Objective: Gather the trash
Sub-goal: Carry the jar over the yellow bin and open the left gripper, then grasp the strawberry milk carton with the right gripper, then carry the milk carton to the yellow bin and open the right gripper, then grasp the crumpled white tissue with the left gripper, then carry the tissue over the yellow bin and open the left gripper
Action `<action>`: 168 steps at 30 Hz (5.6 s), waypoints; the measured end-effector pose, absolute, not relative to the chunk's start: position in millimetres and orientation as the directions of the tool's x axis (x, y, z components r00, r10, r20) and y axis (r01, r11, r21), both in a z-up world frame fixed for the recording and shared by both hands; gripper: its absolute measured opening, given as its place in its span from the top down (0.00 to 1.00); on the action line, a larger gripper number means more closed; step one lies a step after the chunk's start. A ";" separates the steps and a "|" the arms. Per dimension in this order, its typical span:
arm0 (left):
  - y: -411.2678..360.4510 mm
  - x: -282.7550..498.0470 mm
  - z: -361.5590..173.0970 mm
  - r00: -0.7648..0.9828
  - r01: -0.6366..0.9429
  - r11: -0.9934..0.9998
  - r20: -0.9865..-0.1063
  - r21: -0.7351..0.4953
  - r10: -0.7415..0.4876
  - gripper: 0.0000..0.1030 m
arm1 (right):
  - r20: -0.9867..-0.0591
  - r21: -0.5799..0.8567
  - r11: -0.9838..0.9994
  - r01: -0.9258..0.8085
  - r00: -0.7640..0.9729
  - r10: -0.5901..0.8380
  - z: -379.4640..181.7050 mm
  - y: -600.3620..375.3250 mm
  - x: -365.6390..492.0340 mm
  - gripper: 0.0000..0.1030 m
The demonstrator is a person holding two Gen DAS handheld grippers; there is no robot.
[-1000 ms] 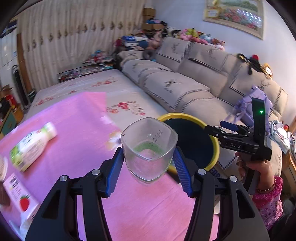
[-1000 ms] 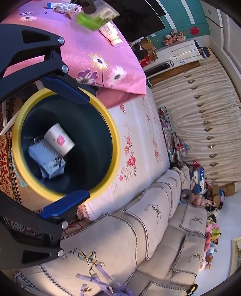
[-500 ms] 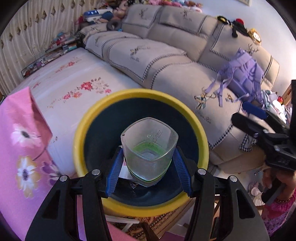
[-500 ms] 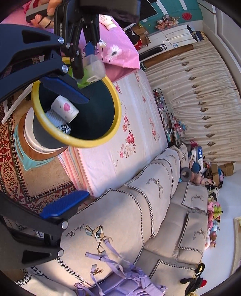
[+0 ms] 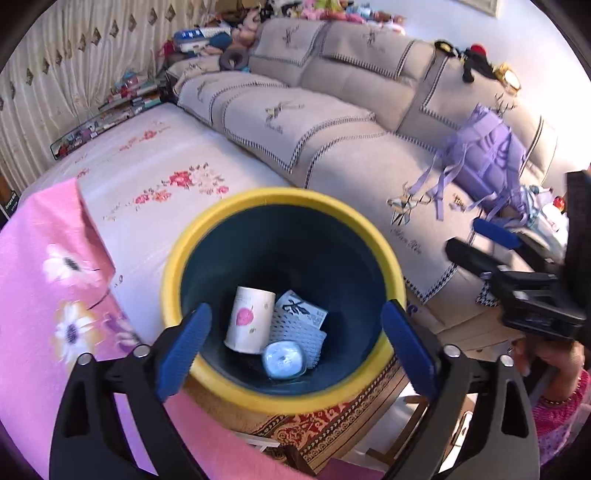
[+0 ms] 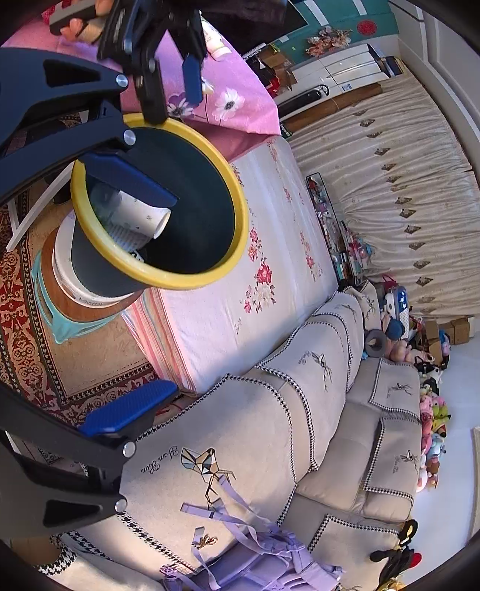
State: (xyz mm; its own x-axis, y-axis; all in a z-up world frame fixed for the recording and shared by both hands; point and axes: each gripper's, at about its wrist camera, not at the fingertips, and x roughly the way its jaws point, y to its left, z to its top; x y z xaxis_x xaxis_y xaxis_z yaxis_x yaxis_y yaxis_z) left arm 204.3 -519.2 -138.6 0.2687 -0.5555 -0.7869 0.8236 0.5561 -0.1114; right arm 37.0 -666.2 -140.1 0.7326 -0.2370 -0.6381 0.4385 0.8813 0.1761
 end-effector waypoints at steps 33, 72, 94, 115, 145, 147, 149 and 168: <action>-19.0 95.6 -81.7 0.766 0.180 0.958 -0.579 -0.225 -0.280 0.05 | -0.670 0.172 0.884 -0.434 0.607 0.428 -98.5 -281.8 191.3 0.13; -44.0 102.8 -102.5 0.712 0.243 0.932 -0.602 -0.270 -0.361 0.05 | -0.595 0.225 0.952 -0.206 0.745 0.302 -74.8 -344.6 151.9 0.53; -85.7 117.5 -103.5 0.684 0.307 0.927 -0.627 -0.215 -0.372 0.05 | -0.735 0.124 0.927 0.354 0.660 -0.154 -165.6 -546.6 156.1 0.53; -108.6 170.0 -116.8 0.610 0.382 0.909 -0.694 -0.165 -0.383 0.05 | -0.742 0.151 0.913 0.378 0.654 -0.148 -171.2 -553.6 151.7 0.39; -135.0 236.2 -143.7 0.497 0.410 0.907 -0.811 -0.093 -0.308 0.72 | -0.727 0.203 0.923 0.328 0.682 -0.083 -161.4 -546.9 145.7 0.37; -140.7 229.9 -132.1 0.507 0.433 0.896 -0.795 -0.098 -0.332 0.72 | -0.719 0.208 0.922 0.328 0.690 -0.083 -157.7 -548.2 143.3 0.37; -150.2 223.4 -118.5 0.519 0.464 0.881 -0.777 -0.093 -0.355 0.74 | -0.711 0.215 0.920 0.327 0.698 -0.082 -154.3 -550.1 140.7 0.37; -284.1 206.3 -46.4 0.459 0.694 0.712 -0.694 -0.110 -0.555 0.91 | -0.653 0.261 0.895 0.362 0.749 -0.113 -134.2 -594.9 99.6 0.37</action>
State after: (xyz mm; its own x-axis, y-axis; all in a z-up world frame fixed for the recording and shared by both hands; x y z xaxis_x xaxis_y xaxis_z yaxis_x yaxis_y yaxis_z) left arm 206.3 -284.1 -46.4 0.4593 -0.5551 -0.6935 0.6938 0.7117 -0.1102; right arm 99.6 -594.9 -134.2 0.7491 -0.1127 -0.6528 0.3622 0.8947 0.2613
